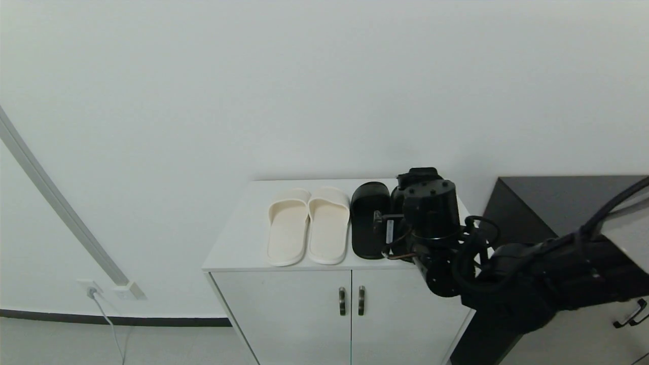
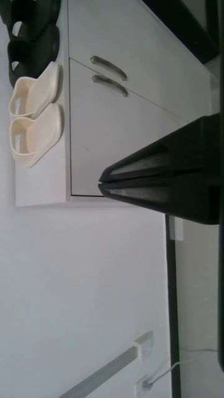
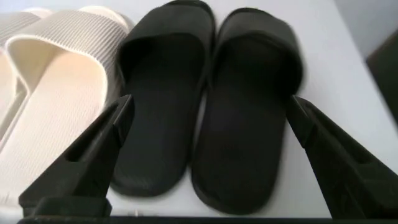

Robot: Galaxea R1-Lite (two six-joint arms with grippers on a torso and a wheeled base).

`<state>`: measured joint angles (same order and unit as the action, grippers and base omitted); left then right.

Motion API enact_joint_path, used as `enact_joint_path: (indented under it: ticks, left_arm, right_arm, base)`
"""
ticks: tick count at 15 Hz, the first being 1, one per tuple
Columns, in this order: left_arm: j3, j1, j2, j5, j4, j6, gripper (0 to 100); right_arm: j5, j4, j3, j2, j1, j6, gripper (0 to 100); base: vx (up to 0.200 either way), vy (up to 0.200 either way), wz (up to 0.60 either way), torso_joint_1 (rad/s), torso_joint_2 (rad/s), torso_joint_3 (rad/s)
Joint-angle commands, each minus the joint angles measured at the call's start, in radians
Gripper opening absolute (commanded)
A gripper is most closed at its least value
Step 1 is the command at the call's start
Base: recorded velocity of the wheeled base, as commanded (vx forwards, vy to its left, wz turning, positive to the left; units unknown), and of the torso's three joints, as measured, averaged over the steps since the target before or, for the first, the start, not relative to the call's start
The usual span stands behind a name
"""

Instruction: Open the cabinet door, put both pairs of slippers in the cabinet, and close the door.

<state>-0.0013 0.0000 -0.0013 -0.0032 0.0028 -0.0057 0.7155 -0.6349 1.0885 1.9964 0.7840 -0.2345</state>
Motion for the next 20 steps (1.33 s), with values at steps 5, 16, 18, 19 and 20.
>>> enact_joint_path:
  ticks: [5,16,18,19,20]
  left_arm:
    - [0.0,0.0,0.001,0.0,0.0,0.0,0]
    - [0.0,0.0,0.001,0.0,0.0,0.0,0]
    - [0.0,0.0,0.001,0.0,0.002,0.0,0]
    - [0.0,0.0,0.001,0.0,0.0,0.0,0]
    - [0.0,0.0,0.001,0.0,0.0,0.0,0]
  right_arm:
    - [0.004,0.044,0.264,0.262,-0.091,0.0,100]
    - [-0.001,0.238,0.659,0.446,-0.144,-0.003,0]
    - [-0.002,0.238,0.659,0.45,-0.147,-0.003,0]
    - [-0.001,0.236,0.659,0.45,-0.152,-0.003,0]
    - [-0.001,0.236,0.659,0.447,-0.152,-0.003,0]
  base:
    - [0.0,0.0,0.0,0.0,0.0,0.0]
    - [0.0,0.0,0.0,0.0,0.0,0.0]
    - [0.0,0.0,0.0,0.0,0.0,0.0]
    - [0.0,0.0,0.0,0.0,0.0,0.0]
    - [0.0,0.0,0.0,0.0,0.0,0.0]
